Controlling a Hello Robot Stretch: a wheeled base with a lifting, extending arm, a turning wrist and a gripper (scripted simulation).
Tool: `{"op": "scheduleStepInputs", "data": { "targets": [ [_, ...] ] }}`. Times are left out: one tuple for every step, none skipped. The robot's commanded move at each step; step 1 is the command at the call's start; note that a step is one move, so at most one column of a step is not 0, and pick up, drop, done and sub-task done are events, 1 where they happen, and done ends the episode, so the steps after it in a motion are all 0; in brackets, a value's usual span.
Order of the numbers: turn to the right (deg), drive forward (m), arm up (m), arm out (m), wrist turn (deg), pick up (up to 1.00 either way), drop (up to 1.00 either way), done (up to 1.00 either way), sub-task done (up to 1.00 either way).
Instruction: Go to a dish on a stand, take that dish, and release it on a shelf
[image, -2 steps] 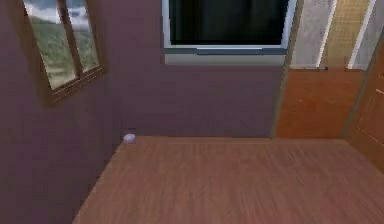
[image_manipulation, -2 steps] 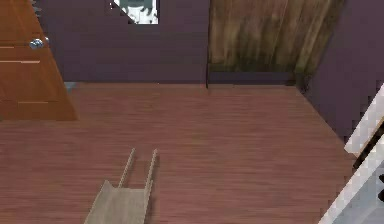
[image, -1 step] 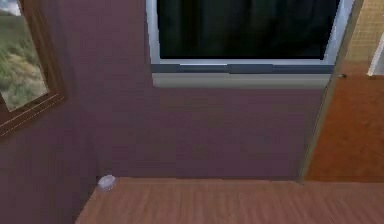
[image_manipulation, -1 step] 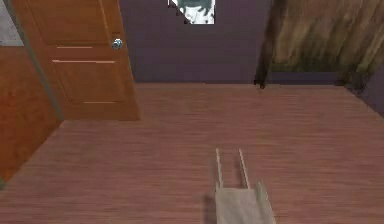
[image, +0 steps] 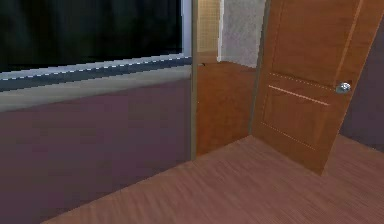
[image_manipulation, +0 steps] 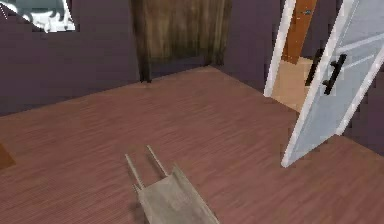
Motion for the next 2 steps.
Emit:
{"op": "scheduleStepInputs", "data": {
  "targets": [
    [0.0, 0.55, 0.00, 0.00, 0.0, 0.00, 0.00, 0.00, 0.00],
    [45.0, 0.00, 0.00, 0.00, 0.0, 0.00, 0.00, 0.00, 0.00]
  ]
}}
